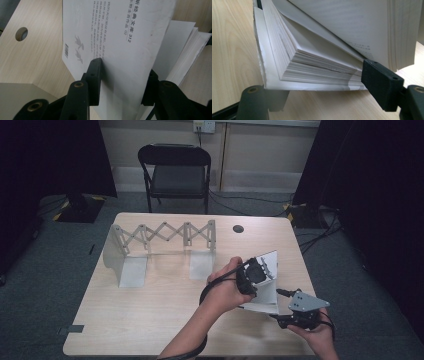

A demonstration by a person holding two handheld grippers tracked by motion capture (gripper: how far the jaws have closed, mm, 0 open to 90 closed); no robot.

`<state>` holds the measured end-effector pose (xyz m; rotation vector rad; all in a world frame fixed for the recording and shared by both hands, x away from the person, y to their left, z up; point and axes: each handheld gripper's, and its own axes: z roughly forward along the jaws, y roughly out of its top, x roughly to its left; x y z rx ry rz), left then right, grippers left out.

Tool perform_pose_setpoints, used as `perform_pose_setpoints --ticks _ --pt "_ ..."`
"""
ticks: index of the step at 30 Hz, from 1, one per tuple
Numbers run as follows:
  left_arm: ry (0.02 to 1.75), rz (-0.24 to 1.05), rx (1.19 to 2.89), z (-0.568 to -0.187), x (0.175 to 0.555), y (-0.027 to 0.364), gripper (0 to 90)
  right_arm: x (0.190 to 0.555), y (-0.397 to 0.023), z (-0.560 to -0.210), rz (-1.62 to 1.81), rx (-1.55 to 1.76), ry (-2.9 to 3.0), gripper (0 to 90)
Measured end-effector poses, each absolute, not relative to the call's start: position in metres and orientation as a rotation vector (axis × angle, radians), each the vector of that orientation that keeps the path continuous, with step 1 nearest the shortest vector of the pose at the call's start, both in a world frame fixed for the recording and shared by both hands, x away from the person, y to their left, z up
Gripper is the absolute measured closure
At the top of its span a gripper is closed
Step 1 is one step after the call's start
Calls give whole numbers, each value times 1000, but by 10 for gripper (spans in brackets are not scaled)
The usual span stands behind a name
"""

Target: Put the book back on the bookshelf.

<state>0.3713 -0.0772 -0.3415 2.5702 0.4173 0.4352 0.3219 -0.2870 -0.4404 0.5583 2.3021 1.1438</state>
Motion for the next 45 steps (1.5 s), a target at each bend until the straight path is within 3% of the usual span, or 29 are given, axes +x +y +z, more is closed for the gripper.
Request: perform_pose_setpoints --ticks 23,28,30,35,41,45 --pt "411 418 2609 -330 370 -85 616 319 -290 -424 1133 502 2308 280" --pt "397 416 2628 -324 370 -86 626 319 -287 -413 1116 425 2347 346" --pt "398 399 2629 -319 371 -86 626 319 -285 -405 1104 384 2380 429" --pt "341 411 2588 -314 373 -87 622 322 -283 -385 1038 338 2414 538" --pt "295 397 2524 -314 376 -87 579 329 -284 -376 1000 337 2446 595" --pt "326 409 2491 -313 380 -85 464 332 -288 -375 1015 348 2458 598"
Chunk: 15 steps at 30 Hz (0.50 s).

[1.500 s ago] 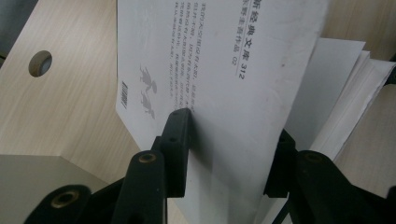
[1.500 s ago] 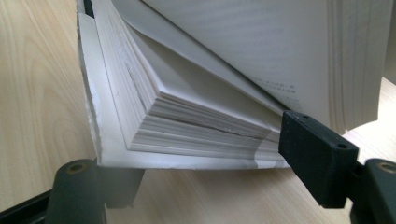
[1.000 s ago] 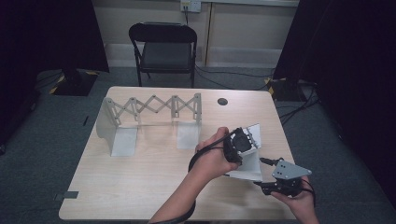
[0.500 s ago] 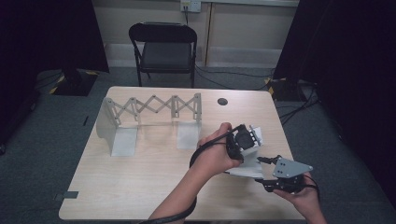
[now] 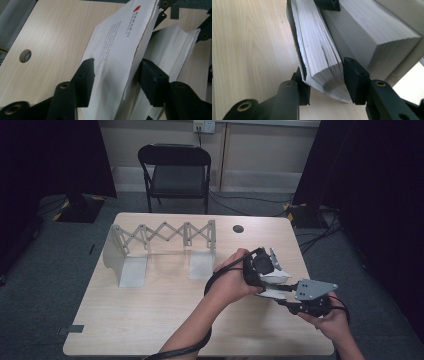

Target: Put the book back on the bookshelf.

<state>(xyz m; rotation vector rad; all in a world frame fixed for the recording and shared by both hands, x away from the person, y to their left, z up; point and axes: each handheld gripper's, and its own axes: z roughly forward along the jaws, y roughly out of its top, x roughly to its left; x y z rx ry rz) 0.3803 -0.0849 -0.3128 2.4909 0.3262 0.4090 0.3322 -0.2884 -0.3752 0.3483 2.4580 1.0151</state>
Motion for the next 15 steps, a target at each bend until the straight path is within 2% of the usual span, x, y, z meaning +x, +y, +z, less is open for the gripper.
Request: perform_pose_setpoints --ticks 5,6,11,15 --pt "349 373 2451 -306 382 -81 360 336 -291 -373 1015 352 2466 610" --pt "372 365 2404 -300 382 -76 353 337 -293 -372 1022 357 2463 611" --pt "397 332 2397 -296 383 -61 287 342 -294 -369 1027 376 2469 619" --pt "419 312 2381 -296 385 -51 266 347 -294 -365 1023 401 2481 624"
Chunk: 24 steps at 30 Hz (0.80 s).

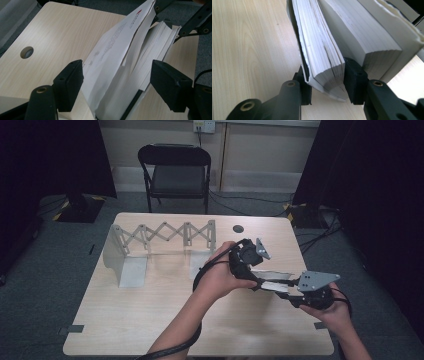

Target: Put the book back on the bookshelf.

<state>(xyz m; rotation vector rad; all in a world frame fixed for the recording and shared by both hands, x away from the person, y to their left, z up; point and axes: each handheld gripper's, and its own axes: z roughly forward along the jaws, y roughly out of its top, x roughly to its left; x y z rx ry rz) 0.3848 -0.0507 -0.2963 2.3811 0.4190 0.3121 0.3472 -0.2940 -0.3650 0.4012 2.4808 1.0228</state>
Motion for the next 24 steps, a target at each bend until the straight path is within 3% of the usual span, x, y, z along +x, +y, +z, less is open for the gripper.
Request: perform_pose_setpoints --ticks 8,24 --pt "451 271 2366 -299 387 -31 202 357 -291 -356 1009 455 2494 637" --pt "521 227 2360 -329 384 1 217 363 -286 -348 988 466 2514 669"
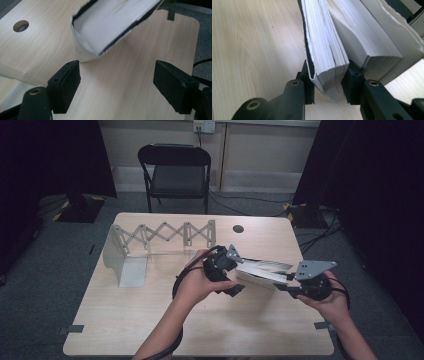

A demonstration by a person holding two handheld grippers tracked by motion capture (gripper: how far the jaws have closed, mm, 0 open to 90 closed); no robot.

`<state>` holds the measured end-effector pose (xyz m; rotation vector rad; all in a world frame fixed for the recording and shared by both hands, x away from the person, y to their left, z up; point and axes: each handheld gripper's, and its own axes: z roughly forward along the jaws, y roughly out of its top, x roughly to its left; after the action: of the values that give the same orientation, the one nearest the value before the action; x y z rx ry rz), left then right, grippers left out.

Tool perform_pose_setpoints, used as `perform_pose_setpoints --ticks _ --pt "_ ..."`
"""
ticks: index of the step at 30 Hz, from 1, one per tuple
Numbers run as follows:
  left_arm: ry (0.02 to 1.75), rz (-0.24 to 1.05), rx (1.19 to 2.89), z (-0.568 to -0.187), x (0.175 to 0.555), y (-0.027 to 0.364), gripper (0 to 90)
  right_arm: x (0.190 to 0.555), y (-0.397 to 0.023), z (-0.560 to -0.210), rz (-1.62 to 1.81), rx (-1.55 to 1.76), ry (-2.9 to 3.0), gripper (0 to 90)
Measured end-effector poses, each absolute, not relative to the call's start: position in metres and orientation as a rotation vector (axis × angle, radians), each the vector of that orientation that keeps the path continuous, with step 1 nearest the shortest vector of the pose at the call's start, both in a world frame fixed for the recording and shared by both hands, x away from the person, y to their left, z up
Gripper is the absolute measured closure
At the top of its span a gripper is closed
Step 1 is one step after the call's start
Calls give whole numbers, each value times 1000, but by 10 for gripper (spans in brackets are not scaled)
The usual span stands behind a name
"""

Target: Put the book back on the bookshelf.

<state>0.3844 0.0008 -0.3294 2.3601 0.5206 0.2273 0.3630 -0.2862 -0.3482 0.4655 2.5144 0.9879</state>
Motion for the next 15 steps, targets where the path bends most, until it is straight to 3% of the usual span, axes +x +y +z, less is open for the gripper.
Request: perform_pose_setpoints --ticks 15 --pt "582 162 2333 -366 381 26 191 357 -292 -338 1078 522 2544 699"
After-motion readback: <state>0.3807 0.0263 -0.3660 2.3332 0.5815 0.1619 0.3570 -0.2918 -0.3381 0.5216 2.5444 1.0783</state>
